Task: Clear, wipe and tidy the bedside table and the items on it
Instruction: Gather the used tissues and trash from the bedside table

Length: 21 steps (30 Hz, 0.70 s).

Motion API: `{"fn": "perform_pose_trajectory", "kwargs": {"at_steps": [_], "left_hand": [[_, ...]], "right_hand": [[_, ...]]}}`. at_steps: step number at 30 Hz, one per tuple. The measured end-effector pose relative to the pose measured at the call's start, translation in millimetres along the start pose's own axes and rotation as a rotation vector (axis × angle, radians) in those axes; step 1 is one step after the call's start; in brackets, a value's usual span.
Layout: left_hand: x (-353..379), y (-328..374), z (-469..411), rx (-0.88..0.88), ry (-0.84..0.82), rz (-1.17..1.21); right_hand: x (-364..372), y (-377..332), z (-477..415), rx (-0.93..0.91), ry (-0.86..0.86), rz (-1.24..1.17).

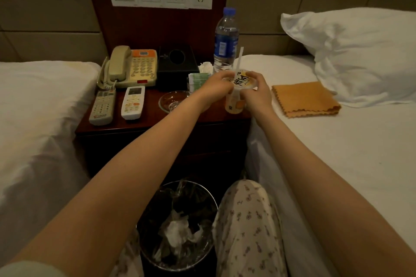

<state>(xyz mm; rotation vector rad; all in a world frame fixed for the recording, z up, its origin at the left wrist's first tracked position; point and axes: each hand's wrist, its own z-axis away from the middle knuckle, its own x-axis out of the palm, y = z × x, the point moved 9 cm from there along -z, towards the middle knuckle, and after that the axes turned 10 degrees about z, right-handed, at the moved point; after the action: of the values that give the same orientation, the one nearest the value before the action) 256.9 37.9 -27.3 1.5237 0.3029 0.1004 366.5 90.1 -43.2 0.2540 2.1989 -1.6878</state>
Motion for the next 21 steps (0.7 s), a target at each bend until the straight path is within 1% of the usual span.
{"fn": "perform_pose_trajectory", "kwargs": {"at_steps": [3, 5, 7, 10, 12, 15, 17, 21], "left_hand": [[-15, -1, 9, 0.045, 0.052, 0.048], [-23, -9, 21, 0.051, 0.056, 0.119], [-32, -26, 33, 0.034, 0.047, 0.177], [-47, -63, 51, -0.1, -0.012, 0.169], [-54, -90, 64, -0.219, -0.118, 0.133], [-59, -125, 87, -0.411, -0.3, -0.049], [-61, -145, 101, -0.531, -0.396, -0.164], [-69, -175, 127, -0.723, -0.531, -0.279]], "right_hand": [[3, -6, 11, -0.081, -0.035, -0.157], [14, -14, 24, -0.146, -0.137, -0.264], [32, -13, 37, -0.154, -0.279, -0.285], [63, 5, 58, -0.118, -0.537, -0.176], [80, 21, 73, -0.112, -0.672, -0.058], [111, 51, 101, -0.029, -0.896, 0.145], [125, 69, 117, 0.029, -1.0, 0.258], [138, 91, 144, 0.111, -1.197, 0.397]]}}
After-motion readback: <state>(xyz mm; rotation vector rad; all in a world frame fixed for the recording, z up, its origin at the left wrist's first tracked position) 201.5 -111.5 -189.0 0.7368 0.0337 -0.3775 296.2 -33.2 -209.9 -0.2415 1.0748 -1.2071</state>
